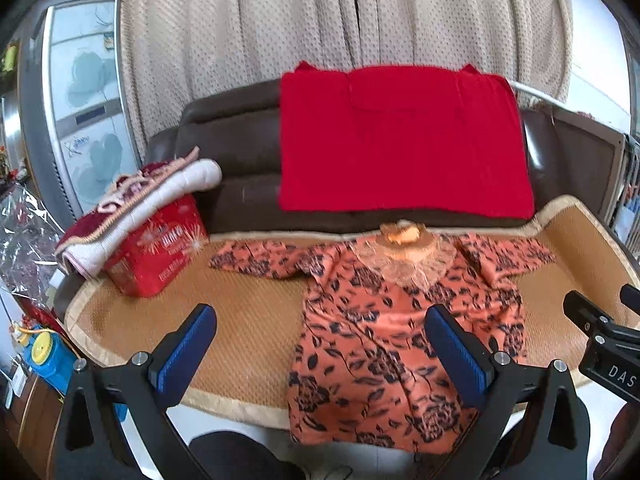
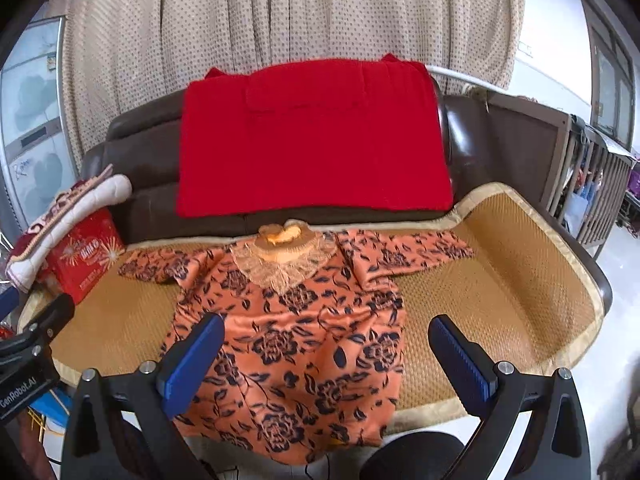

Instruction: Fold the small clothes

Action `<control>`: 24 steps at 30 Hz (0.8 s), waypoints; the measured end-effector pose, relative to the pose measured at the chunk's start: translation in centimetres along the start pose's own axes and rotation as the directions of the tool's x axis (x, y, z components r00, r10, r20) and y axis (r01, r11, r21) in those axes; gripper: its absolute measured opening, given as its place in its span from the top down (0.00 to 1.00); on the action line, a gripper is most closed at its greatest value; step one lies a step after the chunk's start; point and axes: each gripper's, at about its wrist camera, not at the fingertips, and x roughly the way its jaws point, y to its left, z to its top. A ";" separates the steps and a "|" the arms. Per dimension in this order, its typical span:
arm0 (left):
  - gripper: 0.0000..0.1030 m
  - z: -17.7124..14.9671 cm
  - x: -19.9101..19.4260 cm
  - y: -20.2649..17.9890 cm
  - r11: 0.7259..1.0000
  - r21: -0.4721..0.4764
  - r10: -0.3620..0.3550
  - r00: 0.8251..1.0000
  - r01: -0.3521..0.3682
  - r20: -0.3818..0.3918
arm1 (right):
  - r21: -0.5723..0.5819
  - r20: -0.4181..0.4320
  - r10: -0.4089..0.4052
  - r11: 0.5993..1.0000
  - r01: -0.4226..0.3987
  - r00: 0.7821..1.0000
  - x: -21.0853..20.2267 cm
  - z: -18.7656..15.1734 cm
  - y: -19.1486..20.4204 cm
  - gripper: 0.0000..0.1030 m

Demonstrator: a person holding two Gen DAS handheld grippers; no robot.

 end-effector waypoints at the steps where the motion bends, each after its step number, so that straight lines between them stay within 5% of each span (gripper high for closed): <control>1: 0.00 -0.2 0.2 0.0 1.000 0.002 -0.004 1.000 0.004 -0.012 | -0.004 -0.007 -0.003 1.000 0.003 1.000 0.1 -0.2 -0.1 0.00; 24: 0.00 -1.2 4.3 -0.9 0.999 0.029 0.017 0.996 -0.015 -0.089 | -0.040 -0.109 -0.009 0.999 0.005 0.994 4.2 -1.5 0.5 0.00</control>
